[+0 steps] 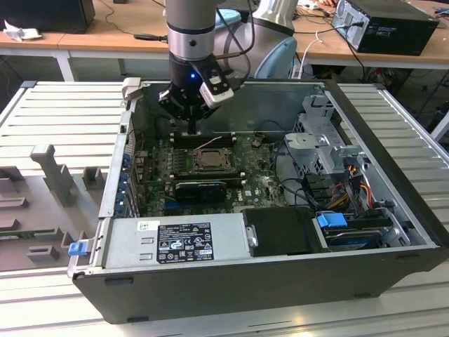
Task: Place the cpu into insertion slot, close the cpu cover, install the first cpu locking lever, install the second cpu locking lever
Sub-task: 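Install the first cpu locking lever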
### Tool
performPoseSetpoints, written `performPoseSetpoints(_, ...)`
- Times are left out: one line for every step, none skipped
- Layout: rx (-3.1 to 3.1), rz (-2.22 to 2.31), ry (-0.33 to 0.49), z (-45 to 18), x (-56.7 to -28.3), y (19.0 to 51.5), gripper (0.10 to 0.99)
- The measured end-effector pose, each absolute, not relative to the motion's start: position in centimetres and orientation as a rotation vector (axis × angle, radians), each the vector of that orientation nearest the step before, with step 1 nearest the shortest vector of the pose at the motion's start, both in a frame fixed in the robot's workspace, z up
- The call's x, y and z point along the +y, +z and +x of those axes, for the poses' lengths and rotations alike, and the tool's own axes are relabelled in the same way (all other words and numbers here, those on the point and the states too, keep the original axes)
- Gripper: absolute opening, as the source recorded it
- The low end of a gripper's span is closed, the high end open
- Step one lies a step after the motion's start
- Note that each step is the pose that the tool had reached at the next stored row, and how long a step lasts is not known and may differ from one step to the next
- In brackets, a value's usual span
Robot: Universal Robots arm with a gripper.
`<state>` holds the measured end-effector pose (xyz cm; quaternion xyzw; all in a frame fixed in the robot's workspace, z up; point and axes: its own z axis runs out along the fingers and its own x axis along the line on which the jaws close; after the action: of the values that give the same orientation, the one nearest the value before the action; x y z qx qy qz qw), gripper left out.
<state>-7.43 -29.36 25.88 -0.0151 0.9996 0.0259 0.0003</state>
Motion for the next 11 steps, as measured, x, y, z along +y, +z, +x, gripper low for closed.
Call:
performPoseSetpoints(3.140, -0.047, 0.081, -7.36, -29.36, 25.88, 0.106)
performPoseSetpoints(3.140, -0.047, 0.081, -7.28, -29.36, 25.88, 0.106)
performPoseSetpoints(3.140, -0.047, 0.081, -7.20, -29.36, 25.88, 0.106)
performPoseSetpoints(3.140, -0.047, 0.081, -7.09, -29.36, 25.88, 0.106)
performPoseSetpoints(3.140, -0.047, 0.081, -7.01, -29.36, 25.88, 0.106)
performPoseSetpoints(3.140, -0.047, 0.081, -6.96, -29.36, 25.88, 0.106)
performPoseSetpoints(3.140, -0.047, 0.081, -6.87, -29.36, 25.88, 0.106)
performPoseSetpoints(3.140, -0.047, 0.081, -6.76, -29.36, 25.88, 0.106)
performPoseSetpoints(3.140, -0.047, 0.081, -6.70, -29.36, 25.88, 0.106)
performPoseSetpoints(3.140, -0.047, 0.081, -6.63, -29.36, 25.88, 0.106)
performPoseSetpoints(3.140, -0.047, 0.081, -6.56, -29.36, 25.88, 0.106)
